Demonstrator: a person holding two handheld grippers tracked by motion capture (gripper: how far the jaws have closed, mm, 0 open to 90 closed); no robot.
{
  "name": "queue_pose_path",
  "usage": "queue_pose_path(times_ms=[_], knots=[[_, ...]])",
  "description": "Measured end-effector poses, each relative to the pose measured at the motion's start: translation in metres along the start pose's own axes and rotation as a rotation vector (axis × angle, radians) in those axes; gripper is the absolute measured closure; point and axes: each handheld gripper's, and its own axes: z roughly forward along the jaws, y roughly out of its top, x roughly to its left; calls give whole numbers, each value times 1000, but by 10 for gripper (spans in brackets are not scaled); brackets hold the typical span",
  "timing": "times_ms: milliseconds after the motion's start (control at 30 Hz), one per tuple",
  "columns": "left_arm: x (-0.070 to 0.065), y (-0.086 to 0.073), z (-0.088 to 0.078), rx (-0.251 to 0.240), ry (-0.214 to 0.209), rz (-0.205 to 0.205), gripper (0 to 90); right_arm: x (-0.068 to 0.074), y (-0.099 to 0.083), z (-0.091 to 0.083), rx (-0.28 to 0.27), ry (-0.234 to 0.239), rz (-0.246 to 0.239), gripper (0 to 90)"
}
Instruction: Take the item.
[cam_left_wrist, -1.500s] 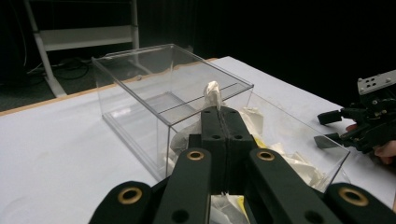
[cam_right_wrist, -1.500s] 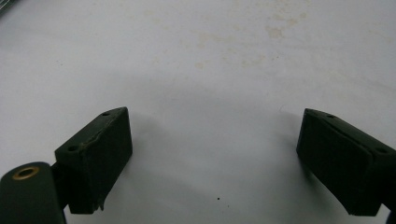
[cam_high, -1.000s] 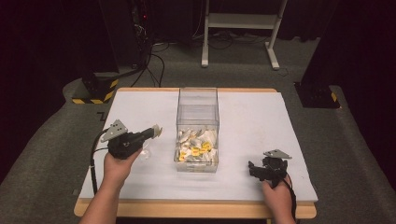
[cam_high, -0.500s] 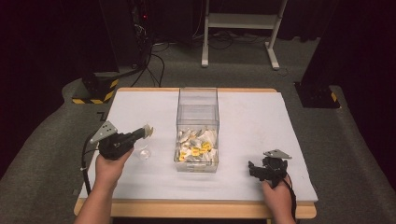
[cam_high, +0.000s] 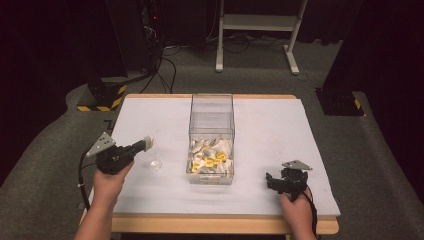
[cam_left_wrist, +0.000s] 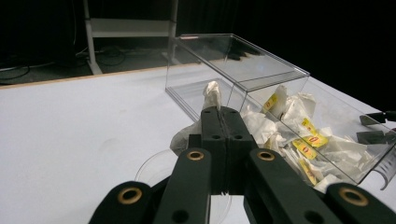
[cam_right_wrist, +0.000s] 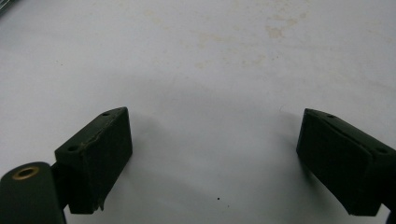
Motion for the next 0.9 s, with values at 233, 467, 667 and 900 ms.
queue_pose_path(times_ms=[233,467,667,900], knots=[[2,-4,0,2,6,-5,895,0,0,0,0,0,-1,105],[1,-4,1,3,32,7,652,0,0,0,0,0,-1,105],[0,-5,3,13,36,16,547,0,0,0,0,0,0,105],[1,-8,3,21,42,12,517,0,0,0,0,0,0,106]])
